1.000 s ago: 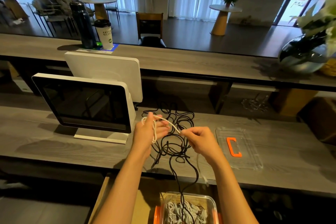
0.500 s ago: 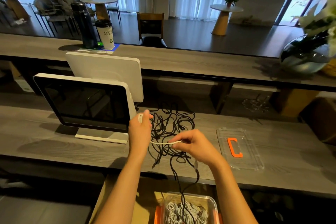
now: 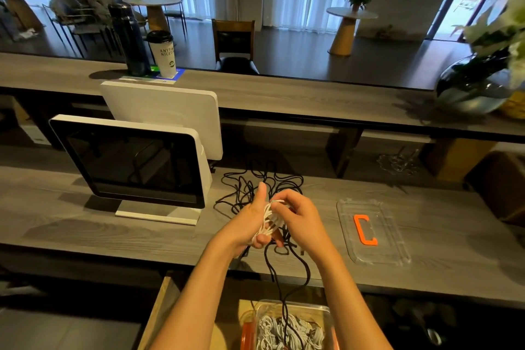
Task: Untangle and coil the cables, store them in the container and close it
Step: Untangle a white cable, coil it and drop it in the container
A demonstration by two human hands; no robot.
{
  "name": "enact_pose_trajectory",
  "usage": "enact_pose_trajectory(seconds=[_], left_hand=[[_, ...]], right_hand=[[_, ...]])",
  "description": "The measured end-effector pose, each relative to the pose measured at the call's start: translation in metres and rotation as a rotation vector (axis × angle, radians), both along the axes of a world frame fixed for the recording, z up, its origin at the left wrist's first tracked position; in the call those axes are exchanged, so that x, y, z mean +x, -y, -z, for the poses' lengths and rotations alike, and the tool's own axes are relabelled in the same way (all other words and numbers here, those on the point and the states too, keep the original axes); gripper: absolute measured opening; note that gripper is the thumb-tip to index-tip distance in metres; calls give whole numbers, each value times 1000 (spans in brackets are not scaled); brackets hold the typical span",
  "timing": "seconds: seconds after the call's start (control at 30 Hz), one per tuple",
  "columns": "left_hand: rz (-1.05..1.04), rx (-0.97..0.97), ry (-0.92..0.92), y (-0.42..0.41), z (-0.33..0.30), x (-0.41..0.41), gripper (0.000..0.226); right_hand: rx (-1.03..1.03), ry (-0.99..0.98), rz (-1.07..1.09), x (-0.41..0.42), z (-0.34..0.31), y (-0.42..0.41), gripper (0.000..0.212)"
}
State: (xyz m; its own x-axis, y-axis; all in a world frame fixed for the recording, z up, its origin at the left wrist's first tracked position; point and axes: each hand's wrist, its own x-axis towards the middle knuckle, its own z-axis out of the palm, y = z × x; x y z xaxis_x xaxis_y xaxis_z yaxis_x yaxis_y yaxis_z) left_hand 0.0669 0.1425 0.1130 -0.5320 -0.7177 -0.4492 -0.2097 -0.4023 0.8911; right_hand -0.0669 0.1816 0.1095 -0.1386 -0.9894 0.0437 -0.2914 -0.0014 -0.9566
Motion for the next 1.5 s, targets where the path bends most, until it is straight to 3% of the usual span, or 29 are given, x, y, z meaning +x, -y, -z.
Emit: enact_pose_trajectory(seconds=[0.07,0.27,0.4,0.53,0.63,0.8,0.9,1.0,1.17,1.27,1.37,1.5], left_hand=[[-59,41,-28,-1,0,-3,83],[-184,66,-16,-5,-3,-7,81],[-154,-150,32,-1,-1,-5,73],[101,-424,139,-2,-5,5,44],[142,-484,162,-5,-5,3,33],[134,-623,162,-1,-6,10,31],[163,-622,92,1,-12,20,27],[-45,-592,0,2,-17,20,28],[-367,-738,277,10,-7,19,38],[-341,-774,497,11,-2,18,40],[-256,-760,630,14,-1,19,42],[-142,-714,646,17,-7,21,39]], right_hand=[[34,44,26,11,-1,-1,12],[-54,-65,80,29,1,-1,13],[-141,-30,278,27,1,-1,11],[-180,46,462,11,-2,0,11],[-131,105,438,7,-2,1,12],[14,236,219,-26,-17,-1,12],[-6,156,152,-39,-16,-5,9],[-13,71,94,-29,-5,-4,11],[98,-156,-276,-12,1,-6,13],[71,-505,-448,-3,-4,-5,16],[-103,-869,-400,-3,-9,-3,21],[-424,-938,-139,-7,-10,-4,33]])
